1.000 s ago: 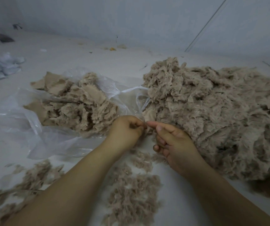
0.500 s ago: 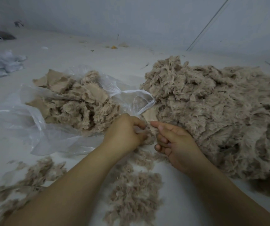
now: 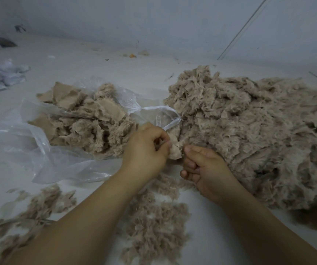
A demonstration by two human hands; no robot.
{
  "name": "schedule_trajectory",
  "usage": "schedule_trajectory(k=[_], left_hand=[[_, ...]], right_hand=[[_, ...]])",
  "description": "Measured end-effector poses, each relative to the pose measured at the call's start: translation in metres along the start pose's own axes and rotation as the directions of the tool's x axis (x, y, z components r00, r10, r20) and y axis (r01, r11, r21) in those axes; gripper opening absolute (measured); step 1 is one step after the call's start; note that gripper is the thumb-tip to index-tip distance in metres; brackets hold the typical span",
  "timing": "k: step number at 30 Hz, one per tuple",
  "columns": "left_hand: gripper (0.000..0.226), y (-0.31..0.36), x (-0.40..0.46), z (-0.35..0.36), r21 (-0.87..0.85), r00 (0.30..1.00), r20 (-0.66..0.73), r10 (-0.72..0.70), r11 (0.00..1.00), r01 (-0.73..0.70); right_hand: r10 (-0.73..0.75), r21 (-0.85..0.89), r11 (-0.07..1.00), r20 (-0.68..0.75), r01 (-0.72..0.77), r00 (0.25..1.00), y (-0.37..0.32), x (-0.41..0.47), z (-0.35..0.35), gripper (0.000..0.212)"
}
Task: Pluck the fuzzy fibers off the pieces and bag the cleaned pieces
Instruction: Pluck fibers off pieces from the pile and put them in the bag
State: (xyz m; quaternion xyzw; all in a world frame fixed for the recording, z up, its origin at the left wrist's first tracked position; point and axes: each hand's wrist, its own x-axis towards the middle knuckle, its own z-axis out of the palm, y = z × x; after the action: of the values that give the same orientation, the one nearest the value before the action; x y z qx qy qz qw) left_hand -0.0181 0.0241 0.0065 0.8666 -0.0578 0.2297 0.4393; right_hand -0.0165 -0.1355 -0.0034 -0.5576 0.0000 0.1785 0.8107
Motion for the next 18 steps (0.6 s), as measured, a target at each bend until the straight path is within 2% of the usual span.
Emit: schedule_trajectory(k=[2,5,8,11,14,18], left_hand=[[0.025,-0.001,-0.001,0.002,-0.049,0.997,0.068,-0.03,0.998,0.033],[0.026,0.0,-0.003,0.003,-0.176,0.985,0.138,-0.103,0.976,0.127],[0.017,0.005,-0.005,0.002,-0.33,0.961,0.229,-0.158,0.916,0.229],[0.015,0.01,-0.006,0.0,-0.352,0.962,0.254,-0.099,0.917,0.187],[0.02,0.011,-0.006,0.0,-0.339,0.973,0.231,-0.029,0.935,0.108],[0.023,0.014,-0.008,0.0,-0.405,0.966,0.257,0.014,0.91,0.095]], right_hand=[[-0.005,0.001,1.0,0.0,0.005,1.0,0.001,0.001,-0.001,0.011],[-0.016,-0.007,1.0,-0.003,0.016,1.0,0.003,0.002,-0.003,0.025],[-0.026,-0.016,1.0,-0.007,0.026,1.0,0.004,0.002,-0.003,0.03],[-0.031,-0.045,0.999,0.006,0.031,1.0,0.004,0.003,-0.002,0.035],[-0.038,-0.054,0.998,-0.016,0.037,0.999,0.003,0.003,0.001,0.032],[-0.031,0.017,0.999,-0.057,0.032,0.998,0.003,0.003,0.0,0.026]])
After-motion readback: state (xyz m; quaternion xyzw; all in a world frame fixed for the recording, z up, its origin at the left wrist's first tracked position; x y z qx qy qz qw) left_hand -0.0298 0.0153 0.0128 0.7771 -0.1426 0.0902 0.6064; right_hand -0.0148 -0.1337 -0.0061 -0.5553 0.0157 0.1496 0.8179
